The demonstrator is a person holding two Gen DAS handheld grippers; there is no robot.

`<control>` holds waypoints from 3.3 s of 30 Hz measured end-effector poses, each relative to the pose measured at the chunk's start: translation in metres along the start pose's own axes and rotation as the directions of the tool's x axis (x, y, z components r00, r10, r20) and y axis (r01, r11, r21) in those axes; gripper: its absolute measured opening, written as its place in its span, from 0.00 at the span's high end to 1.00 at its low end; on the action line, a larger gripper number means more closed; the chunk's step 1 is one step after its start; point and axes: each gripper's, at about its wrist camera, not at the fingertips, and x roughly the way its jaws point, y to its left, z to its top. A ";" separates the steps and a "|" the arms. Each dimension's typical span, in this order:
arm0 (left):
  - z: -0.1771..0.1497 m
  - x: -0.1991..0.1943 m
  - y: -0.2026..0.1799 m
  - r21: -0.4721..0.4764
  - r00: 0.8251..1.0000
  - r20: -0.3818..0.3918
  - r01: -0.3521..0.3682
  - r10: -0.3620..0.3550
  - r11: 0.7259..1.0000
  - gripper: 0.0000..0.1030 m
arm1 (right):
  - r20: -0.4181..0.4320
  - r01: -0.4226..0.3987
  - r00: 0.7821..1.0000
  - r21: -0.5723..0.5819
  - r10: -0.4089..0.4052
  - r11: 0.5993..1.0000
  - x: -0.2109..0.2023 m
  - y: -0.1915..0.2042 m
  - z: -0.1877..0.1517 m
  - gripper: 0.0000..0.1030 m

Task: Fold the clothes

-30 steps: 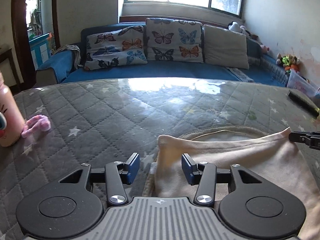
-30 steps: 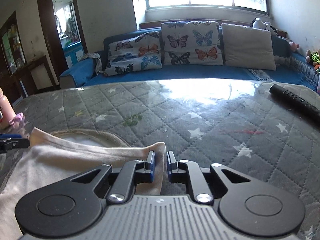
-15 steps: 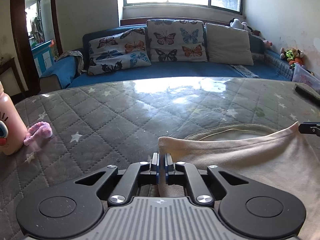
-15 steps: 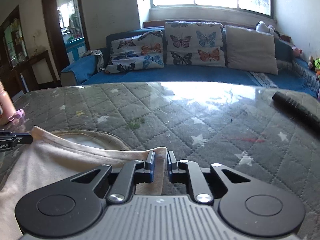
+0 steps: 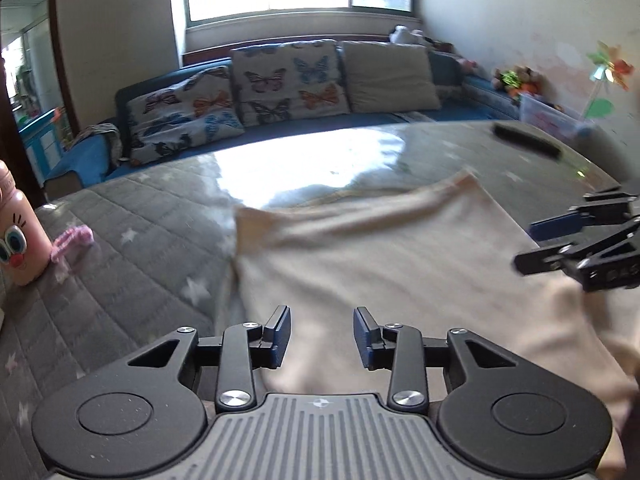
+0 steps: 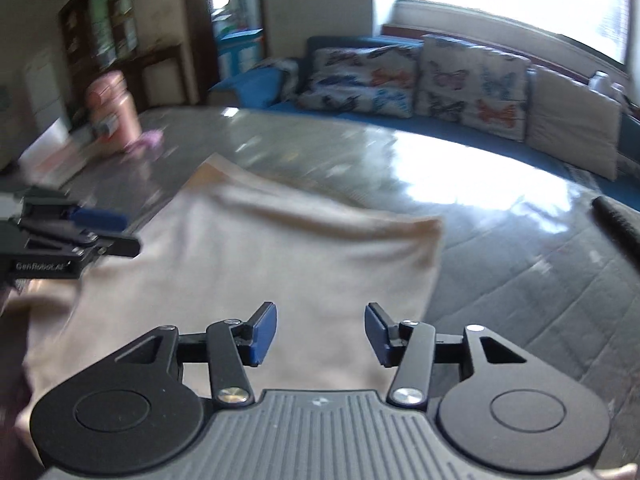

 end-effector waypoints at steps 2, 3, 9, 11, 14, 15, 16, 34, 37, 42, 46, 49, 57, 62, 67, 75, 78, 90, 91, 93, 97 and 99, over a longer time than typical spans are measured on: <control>-0.012 -0.009 -0.006 0.005 1.000 0.001 0.003 -0.003 1.000 0.63 | -0.016 -0.024 1.000 -0.031 0.023 0.999 -0.005 0.014 -0.011 0.48; -0.018 -0.014 -0.008 0.003 1.000 0.004 0.006 -0.007 1.000 0.63 | -0.024 -0.035 0.999 -0.047 0.034 0.998 -0.008 0.021 -0.016 0.47; -0.052 -0.034 -0.003 -0.050 1.000 -0.005 -0.012 0.012 0.999 0.63 | -0.056 -0.087 0.995 -0.129 0.080 0.988 -0.023 0.061 -0.047 0.38; -0.060 -0.042 0.003 -0.072 1.000 0.000 -0.021 0.021 0.997 0.63 | -0.044 -0.083 0.996 -0.140 0.077 0.987 -0.027 0.067 -0.053 0.36; -0.070 -0.058 0.015 -0.115 0.999 0.025 -0.036 0.039 0.993 0.63 | -0.035 -0.077 0.997 -0.143 0.073 0.987 -0.032 0.072 -0.057 0.30; -0.073 -0.064 0.020 -0.133 0.998 0.035 -0.048 0.053 0.990 0.63 | -0.035 -0.076 0.997 -0.139 0.072 0.987 -0.033 0.073 -0.058 0.29; -0.075 -0.069 0.026 -0.153 0.997 0.043 -0.062 0.069 0.986 0.63 | -0.033 -0.074 0.997 -0.130 0.070 0.989 -0.033 0.072 -0.058 0.28; -0.098 -0.073 0.095 -0.194 0.880 -0.033 -0.470 0.473 0.861 0.49 | -0.018 -0.059 0.998 -0.084 0.058 0.995 -0.033 0.068 -0.063 0.17; -0.101 -0.076 0.121 -0.243 0.846 -0.074 -0.529 0.528 0.813 0.51 | -0.019 -0.062 0.998 -0.085 0.060 0.994 -0.033 0.068 -0.062 0.16; -0.100 -0.099 0.122 -0.298 0.883 -0.043 -0.457 0.467 0.838 0.49 | -0.017 -0.064 0.998 -0.084 0.063 0.994 -0.032 0.068 -0.062 0.15; -0.094 -0.097 0.096 -0.268 0.920 -0.015 -0.381 0.392 0.885 0.47 | -0.017 -0.065 0.998 -0.083 0.064 0.994 -0.032 0.069 -0.063 0.15; -0.092 -0.089 0.075 -0.203 0.942 -0.008 -0.331 0.337 0.921 0.46 | -0.016 -0.068 0.998 -0.079 0.067 0.995 -0.032 0.068 -0.062 0.14; -0.093 -0.069 0.062 -0.118 0.950 -0.030 -0.312 0.311 0.943 0.46 | -0.012 -0.071 0.997 -0.074 0.071 0.995 -0.033 0.068 -0.063 0.14; -0.099 -0.072 0.069 -0.098 0.942 -0.010 -0.335 0.336 0.937 0.86 | -0.010 -0.072 0.997 -0.074 0.071 0.995 -0.033 0.068 -0.064 0.14; -0.091 -0.086 0.100 -0.153 0.904 0.021 -0.419 0.427 0.895 0.94 | -0.012 -0.072 0.997 -0.074 0.071 0.995 -0.032 0.067 -0.063 0.14; -0.100 -0.094 0.155 -0.279 0.834 -0.030 -0.536 0.551 0.797 0.95 | -0.013 -0.068 0.998 -0.075 0.067 0.995 -0.033 0.068 -0.063 0.13; -0.109 -0.092 0.168 -0.307 0.833 -0.058 -0.539 0.550 0.784 0.95 | -0.015 -0.068 0.998 -0.075 0.067 0.995 -0.033 0.068 -0.063 0.13; -0.114 -0.080 0.180 -0.318 0.803 -0.118 -0.588 0.585 0.744 0.76 | -0.023 -0.063 0.998 -0.078 0.062 0.995 -0.032 0.069 -0.062 0.12; -0.112 -0.084 0.176 -0.318 0.806 -0.103 -0.581 0.582 0.749 0.74 | -0.024 -0.063 0.998 -0.078 0.062 0.995 -0.032 0.069 -0.062 0.12; -0.106 -0.092 0.166 -0.317 0.819 -0.067 -0.559 0.570 0.766 0.73 | -0.025 -0.064 0.998 -0.078 0.063 0.995 -0.032 0.069 -0.061 0.12; -0.090 -0.092 0.133 -0.284 0.889 0.007 -0.437 0.458 0.853 0.70 | -0.023 -0.063 0.998 -0.079 0.061 0.995 -0.031 0.069 -0.061 0.12; -0.084 -0.085 0.115 -0.250 0.916 0.026 -0.382 0.400 0.890 0.70 | -0.021 -0.062 0.998 -0.076 0.060 0.995 -0.032 0.069 -0.061 0.12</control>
